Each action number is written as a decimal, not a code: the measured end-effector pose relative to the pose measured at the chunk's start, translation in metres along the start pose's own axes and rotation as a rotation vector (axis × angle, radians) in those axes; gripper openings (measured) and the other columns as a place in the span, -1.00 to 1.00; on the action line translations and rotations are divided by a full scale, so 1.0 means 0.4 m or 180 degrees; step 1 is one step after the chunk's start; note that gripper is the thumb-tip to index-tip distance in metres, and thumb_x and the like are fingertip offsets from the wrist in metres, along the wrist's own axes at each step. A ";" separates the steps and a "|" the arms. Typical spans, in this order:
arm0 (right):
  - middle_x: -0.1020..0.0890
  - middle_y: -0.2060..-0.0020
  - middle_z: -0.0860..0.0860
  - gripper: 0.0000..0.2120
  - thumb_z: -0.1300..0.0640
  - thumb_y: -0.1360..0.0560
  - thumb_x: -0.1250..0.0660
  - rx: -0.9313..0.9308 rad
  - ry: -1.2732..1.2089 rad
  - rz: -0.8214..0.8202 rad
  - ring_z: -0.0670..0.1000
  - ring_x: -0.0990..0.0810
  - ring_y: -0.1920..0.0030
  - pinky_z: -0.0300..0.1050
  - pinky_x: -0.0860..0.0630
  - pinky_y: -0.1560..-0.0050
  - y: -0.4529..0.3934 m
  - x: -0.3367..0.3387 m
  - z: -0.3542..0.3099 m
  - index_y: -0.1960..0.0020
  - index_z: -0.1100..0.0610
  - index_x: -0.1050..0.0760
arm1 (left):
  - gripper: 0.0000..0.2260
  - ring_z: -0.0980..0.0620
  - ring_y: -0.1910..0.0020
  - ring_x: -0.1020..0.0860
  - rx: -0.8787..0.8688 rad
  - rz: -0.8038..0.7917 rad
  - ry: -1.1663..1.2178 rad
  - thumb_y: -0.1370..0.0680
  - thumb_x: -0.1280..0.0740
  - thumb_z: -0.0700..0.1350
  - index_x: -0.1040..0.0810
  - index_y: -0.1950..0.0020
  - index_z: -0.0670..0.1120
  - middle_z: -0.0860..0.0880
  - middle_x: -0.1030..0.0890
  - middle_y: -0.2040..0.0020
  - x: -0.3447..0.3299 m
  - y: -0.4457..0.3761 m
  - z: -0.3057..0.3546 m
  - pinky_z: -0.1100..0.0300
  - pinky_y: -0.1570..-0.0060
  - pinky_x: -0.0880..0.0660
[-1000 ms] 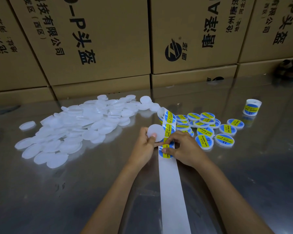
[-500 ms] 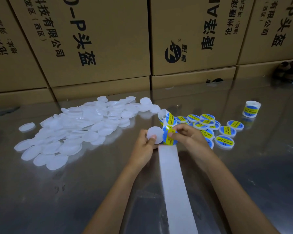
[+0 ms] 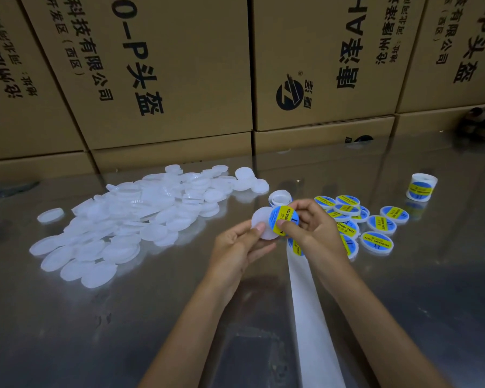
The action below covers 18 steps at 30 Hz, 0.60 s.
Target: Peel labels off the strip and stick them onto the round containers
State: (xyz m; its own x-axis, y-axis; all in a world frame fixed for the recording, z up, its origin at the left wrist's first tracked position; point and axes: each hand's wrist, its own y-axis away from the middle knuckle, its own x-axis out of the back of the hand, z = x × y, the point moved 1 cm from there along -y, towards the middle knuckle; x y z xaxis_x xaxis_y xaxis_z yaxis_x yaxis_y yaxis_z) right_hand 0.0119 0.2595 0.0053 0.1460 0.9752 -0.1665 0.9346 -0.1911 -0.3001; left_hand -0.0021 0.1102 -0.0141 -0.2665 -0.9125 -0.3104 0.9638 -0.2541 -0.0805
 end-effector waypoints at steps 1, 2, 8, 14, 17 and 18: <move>-0.67 0.03 0.19 -0.75 0.44 -0.45 -0.41 0.0033 0.0039 0.0032 -0.04 -0.66 0.07 -0.18 -0.60 0.04 0.001 -0.003 0.000 0.04 0.14 -0.48 | -0.77 -0.05 -0.15 -0.67 0.0013 -0.0056 0.0068 -0.66 -0.26 -0.19 -0.60 -0.25 -0.23 -0.16 -0.69 -0.14 -0.002 0.000 0.002 0.17 -0.11 -0.60; -0.66 0.02 0.19 -0.75 0.44 -0.44 -0.41 0.0064 0.0073 0.0060 -0.04 -0.65 0.07 -0.20 -0.60 0.05 0.002 -0.006 -0.001 0.05 0.14 -0.48 | -0.77 -0.05 -0.16 -0.66 0.0031 -0.0096 0.0121 -0.67 -0.24 -0.20 -0.60 -0.24 -0.23 -0.17 -0.69 -0.15 -0.003 0.000 0.002 0.15 -0.15 -0.59; -0.67 0.07 0.18 -0.74 0.42 -0.43 -0.45 0.0277 0.0339 0.0119 -0.01 -0.63 0.11 -0.16 -0.58 0.07 0.009 -0.011 -0.005 0.05 0.12 -0.49 | -0.75 -0.06 -0.24 -0.62 0.0029 -0.0166 0.0179 -0.68 -0.19 -0.22 -0.58 -0.28 -0.25 -0.16 -0.67 -0.21 -0.001 0.003 0.002 0.13 -0.27 -0.53; -0.65 0.16 0.05 -0.72 0.41 -0.42 -0.46 0.0226 0.0258 -0.0037 -0.06 -0.61 0.15 -0.30 -0.55 0.12 0.016 -0.021 -0.008 0.06 0.11 -0.48 | -0.76 -0.08 -0.25 -0.61 0.0056 -0.0334 0.0402 -0.66 -0.25 -0.21 -0.61 -0.23 -0.28 -0.22 -0.66 -0.20 -0.007 0.005 0.005 0.19 -0.18 -0.57; -0.65 0.17 0.03 -0.73 0.41 -0.42 -0.47 0.0187 0.0236 -0.0056 -0.07 -0.62 0.15 -0.31 -0.55 0.12 0.016 -0.022 -0.010 0.06 0.12 -0.48 | -0.78 -0.05 -0.24 -0.62 0.0086 -0.0380 0.0456 -0.64 -0.27 -0.21 -0.64 -0.19 -0.22 -0.20 -0.66 -0.19 -0.010 0.006 0.003 0.21 -0.15 -0.57; -0.65 0.17 0.04 -0.73 0.41 -0.42 -0.46 0.0193 0.0230 -0.0057 -0.07 -0.62 0.16 -0.32 -0.55 0.13 0.016 -0.023 -0.010 0.06 0.13 -0.48 | -0.79 -0.04 -0.24 -0.62 0.0085 -0.0379 0.0457 -0.64 -0.27 -0.20 -0.65 -0.18 -0.22 -0.20 -0.66 -0.19 -0.011 0.006 0.003 0.21 -0.15 -0.57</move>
State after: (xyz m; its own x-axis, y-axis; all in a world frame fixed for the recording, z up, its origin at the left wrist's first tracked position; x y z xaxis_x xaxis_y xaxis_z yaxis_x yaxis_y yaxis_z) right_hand 0.0180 0.2499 0.0088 0.1545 0.9836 -0.0931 0.9162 -0.1779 -0.3590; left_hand 0.0014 0.1131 -0.0119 -0.3735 -0.8207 -0.4324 0.9244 -0.3680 -0.1001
